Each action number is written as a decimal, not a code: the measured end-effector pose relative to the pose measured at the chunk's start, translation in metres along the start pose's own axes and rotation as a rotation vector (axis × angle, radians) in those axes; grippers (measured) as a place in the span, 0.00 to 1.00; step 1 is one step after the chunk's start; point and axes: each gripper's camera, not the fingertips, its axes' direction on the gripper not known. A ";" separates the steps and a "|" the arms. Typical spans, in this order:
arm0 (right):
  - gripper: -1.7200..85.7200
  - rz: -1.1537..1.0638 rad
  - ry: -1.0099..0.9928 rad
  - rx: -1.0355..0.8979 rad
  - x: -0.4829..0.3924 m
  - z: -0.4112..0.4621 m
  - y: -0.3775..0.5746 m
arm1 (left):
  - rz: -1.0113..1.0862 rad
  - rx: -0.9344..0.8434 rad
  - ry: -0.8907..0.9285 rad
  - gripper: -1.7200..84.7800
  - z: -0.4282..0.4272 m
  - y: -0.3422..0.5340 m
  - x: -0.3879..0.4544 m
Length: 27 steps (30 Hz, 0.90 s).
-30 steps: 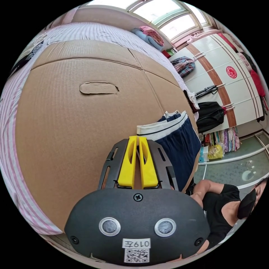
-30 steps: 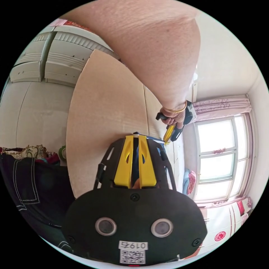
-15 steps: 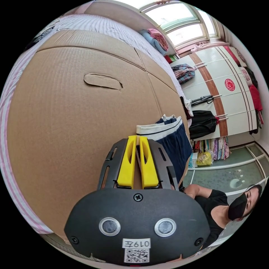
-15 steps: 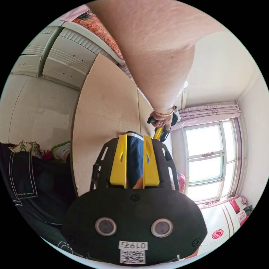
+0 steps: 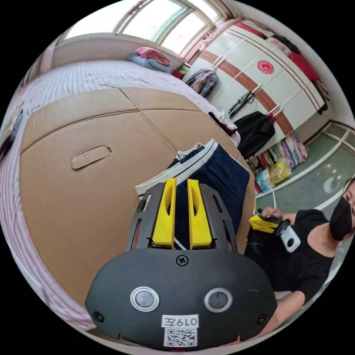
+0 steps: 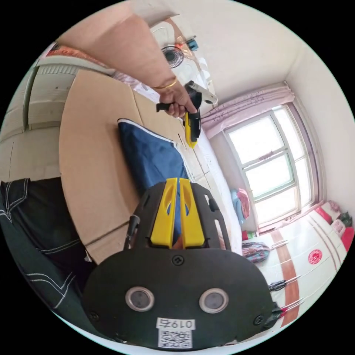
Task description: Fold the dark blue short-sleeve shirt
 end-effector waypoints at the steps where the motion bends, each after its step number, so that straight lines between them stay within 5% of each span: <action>1: 0.02 0.075 -0.059 -0.010 0.028 0.007 0.012 | 0.061 -0.025 -0.016 0.06 0.008 -0.009 0.017; 10: 0.01 0.375 -0.365 -0.062 0.141 0.047 0.120 | 0.189 -0.132 -0.118 0.10 0.058 -0.050 0.075; 27: 0.17 -0.124 -0.190 -0.058 -0.020 0.021 0.121 | 0.155 -0.241 -0.291 0.04 0.083 -0.082 0.107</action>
